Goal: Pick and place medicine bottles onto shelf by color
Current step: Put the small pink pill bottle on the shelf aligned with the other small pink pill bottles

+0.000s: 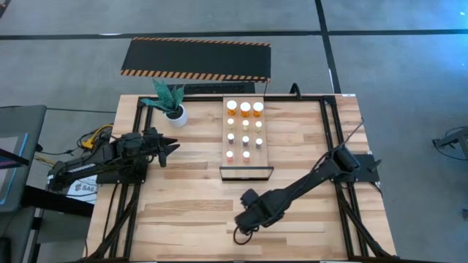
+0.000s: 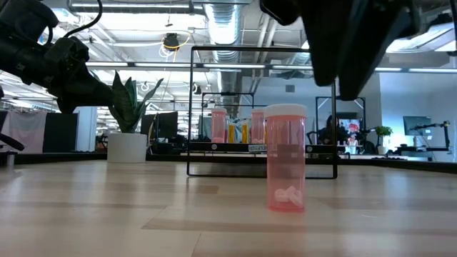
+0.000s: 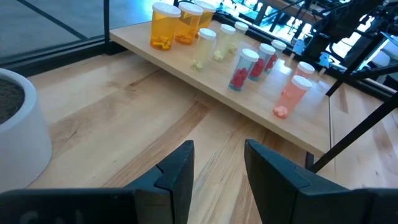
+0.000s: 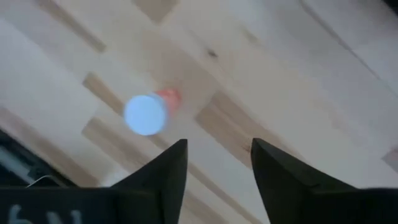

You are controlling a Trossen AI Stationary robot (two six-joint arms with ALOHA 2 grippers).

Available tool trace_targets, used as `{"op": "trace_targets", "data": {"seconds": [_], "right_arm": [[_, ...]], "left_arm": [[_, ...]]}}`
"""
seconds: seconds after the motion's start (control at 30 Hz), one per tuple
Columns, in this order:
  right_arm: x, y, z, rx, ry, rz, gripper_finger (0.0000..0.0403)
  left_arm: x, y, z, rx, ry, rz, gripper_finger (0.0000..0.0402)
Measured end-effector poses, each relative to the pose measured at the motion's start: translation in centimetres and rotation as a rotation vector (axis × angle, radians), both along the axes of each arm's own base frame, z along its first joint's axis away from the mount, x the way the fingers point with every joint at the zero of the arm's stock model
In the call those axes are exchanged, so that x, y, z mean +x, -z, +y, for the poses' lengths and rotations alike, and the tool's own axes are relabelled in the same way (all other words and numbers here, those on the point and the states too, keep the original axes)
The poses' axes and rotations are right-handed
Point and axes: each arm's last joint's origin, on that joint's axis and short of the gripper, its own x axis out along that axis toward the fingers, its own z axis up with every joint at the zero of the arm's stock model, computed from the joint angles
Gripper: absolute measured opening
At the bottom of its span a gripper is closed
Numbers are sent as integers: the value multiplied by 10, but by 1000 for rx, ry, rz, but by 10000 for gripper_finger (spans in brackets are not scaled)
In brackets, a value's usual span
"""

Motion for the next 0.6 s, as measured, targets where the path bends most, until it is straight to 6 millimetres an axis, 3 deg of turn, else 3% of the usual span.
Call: {"op": "trace_targets", "data": {"seconds": [0.23,0.4,0.6], "right_arm": [[9,-4,6,23,-125,-99,241],[13,-5,10,25,-191,-153,251],[21,12,13,28,-217,-150,252]], "left_arm": [[0,0,0,0,0,0,128],[0,0,0,0,0,0,128],[0,0,0,0,0,0,128]]}}
